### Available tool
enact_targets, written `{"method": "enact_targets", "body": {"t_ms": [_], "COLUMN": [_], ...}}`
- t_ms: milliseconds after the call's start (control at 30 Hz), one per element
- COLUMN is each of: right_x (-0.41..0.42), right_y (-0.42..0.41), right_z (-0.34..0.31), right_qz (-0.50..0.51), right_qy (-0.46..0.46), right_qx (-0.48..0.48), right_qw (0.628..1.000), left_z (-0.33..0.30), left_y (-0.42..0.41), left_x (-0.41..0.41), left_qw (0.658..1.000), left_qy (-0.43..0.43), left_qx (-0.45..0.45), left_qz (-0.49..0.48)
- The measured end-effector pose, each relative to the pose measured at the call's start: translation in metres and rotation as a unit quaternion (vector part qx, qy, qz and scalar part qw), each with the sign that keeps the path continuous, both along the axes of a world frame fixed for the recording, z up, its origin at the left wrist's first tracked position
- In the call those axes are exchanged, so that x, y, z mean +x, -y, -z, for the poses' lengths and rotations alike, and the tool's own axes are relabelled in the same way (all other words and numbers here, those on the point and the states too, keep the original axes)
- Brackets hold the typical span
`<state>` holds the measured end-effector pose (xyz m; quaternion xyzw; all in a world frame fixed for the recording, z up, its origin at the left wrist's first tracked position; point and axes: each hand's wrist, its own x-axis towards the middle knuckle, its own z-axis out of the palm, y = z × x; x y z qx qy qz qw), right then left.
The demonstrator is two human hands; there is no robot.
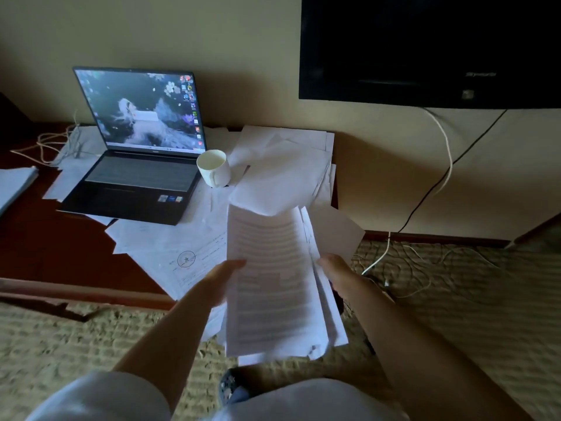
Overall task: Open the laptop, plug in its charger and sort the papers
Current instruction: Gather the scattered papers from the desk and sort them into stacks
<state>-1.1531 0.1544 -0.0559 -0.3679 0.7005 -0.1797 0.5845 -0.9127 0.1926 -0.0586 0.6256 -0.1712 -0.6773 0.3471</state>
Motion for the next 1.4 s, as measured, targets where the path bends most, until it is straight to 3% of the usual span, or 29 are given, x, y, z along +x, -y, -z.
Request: {"method": "enact_targets", "body": {"t_ms": [67, 167, 233, 333, 500, 700, 833, 1033, 1167, 1400], "right_x": [0.007, 0.015, 0.024, 0.042, 0.059, 0.061, 0.072, 0.075, 0.089, 0.093], "right_y": [-0.003, -0.001, 0.001, 0.011, 0.031, 0.026, 0.032, 0.026, 0.038, 0.039], "right_z": [-0.006, -0.008, -0.017, -0.046, -0.096, -0.100, -0.103, -0.098, -0.110, -0.114], "right_qz": [-0.028, -0.040, -0.007, 0.036, 0.079, 0.093, 0.138, 0.152, 0.186, 0.184], "right_qy": [0.012, 0.059, 0.054, 0.043, 0.076, 0.065, 0.085, 0.074, 0.075, 0.072], "right_qx": [0.017, -0.006, -0.069, -0.187, -0.327, -0.327, -0.376, -0.371, -0.408, -0.457], "right_qw": [0.999, 0.997, 0.996, 0.981, 0.939, 0.938, 0.912, 0.913, 0.891, 0.867], "left_z": [-0.002, -0.010, -0.025, -0.062, -0.123, -0.108, -0.107, -0.118, -0.140, -0.157], "left_y": [-0.001, 0.000, 0.003, 0.014, 0.038, 0.025, 0.027, 0.027, 0.035, 0.048], "left_x": [-0.003, -0.009, -0.013, -0.018, -0.016, -0.008, -0.002, 0.008, 0.004, 0.014], "left_qw": [1.000, 0.988, 0.968, 0.946, 0.873, 0.880, 0.876, 0.880, 0.860, 0.824], "left_qy": [0.015, 0.115, 0.184, 0.170, 0.268, 0.253, 0.234, 0.235, 0.212, 0.250], "left_qx": [-0.002, -0.035, -0.100, -0.210, -0.361, -0.364, -0.365, -0.375, -0.419, -0.456], "left_qz": [-0.018, -0.096, -0.138, -0.178, -0.191, -0.170, -0.213, -0.171, -0.200, -0.224]}}
